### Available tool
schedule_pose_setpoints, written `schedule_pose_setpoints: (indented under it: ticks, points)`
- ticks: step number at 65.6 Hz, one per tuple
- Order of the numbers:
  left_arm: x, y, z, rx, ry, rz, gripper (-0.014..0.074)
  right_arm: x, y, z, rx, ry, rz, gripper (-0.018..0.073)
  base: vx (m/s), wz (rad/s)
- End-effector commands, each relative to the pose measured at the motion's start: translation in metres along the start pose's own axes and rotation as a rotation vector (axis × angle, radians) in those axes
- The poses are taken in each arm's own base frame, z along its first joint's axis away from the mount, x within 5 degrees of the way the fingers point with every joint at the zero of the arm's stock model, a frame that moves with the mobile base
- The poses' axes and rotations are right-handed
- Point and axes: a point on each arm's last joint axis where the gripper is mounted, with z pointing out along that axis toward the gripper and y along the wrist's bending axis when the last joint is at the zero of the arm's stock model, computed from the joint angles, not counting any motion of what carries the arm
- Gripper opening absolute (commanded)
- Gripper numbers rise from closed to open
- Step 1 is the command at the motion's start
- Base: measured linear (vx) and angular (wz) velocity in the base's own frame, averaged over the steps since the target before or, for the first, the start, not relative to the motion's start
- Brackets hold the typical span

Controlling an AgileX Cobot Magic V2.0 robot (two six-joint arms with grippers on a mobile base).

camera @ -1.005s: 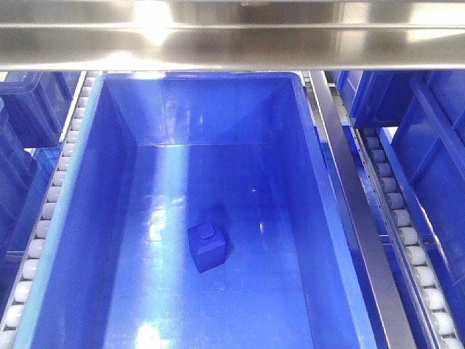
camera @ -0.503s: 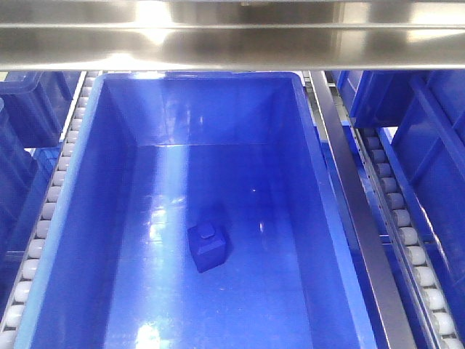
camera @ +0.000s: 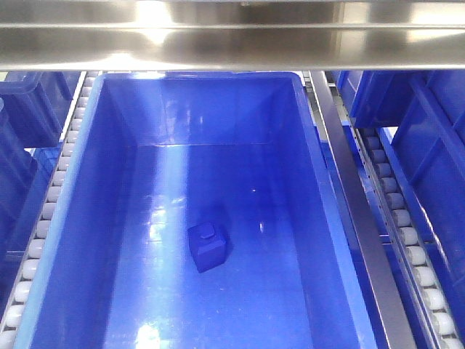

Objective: Pour parts from conveyor to right shelf

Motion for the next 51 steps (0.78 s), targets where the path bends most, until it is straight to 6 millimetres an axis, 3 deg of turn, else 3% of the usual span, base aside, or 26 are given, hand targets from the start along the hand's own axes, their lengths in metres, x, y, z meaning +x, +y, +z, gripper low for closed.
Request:
schedule_pose_setpoints:
  ticks: [1,51]
  points:
    - [-0.0138,-0.0028,-0.0026,0.030,-0.104,-0.004,-0.0006,-0.0041,0.0002,-0.0008,-0.001,-0.072,-0.012,-0.0004,0.00,0.00]
    - [-0.0138,-0.0028,-0.0026,0.030,-0.104,-0.004,-0.0006,-0.0041,0.0002,-0.0008,-0.001,-0.072,-0.012,-0.0004,0.00,0.00]
